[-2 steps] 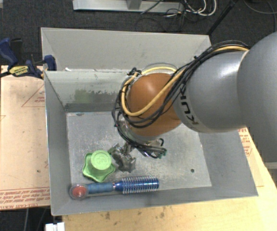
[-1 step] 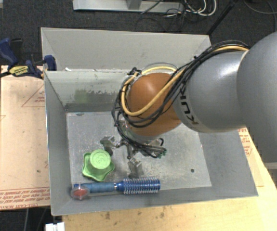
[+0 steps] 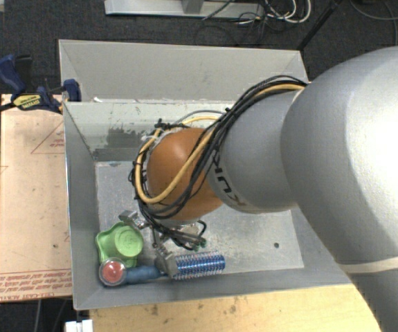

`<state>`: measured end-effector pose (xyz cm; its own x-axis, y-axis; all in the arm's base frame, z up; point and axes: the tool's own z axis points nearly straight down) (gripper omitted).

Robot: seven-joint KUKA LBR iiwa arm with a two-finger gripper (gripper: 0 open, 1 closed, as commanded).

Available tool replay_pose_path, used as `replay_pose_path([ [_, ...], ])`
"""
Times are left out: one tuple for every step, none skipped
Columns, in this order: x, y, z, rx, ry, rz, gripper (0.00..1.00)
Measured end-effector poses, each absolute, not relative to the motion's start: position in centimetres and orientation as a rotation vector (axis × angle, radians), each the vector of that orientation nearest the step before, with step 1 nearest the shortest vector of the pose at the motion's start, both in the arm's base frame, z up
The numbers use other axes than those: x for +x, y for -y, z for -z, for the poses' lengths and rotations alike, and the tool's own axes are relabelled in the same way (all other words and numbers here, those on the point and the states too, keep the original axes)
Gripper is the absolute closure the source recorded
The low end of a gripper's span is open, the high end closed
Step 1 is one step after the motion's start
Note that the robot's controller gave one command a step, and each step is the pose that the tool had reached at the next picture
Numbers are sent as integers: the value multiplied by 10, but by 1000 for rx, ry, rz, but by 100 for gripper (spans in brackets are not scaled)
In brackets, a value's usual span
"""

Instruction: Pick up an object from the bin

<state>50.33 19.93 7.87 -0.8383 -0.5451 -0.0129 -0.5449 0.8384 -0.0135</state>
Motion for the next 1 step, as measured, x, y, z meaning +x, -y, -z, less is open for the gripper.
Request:
replay_pose_path([
  [495, -246, -82, -417, -3101, 2, 0],
])
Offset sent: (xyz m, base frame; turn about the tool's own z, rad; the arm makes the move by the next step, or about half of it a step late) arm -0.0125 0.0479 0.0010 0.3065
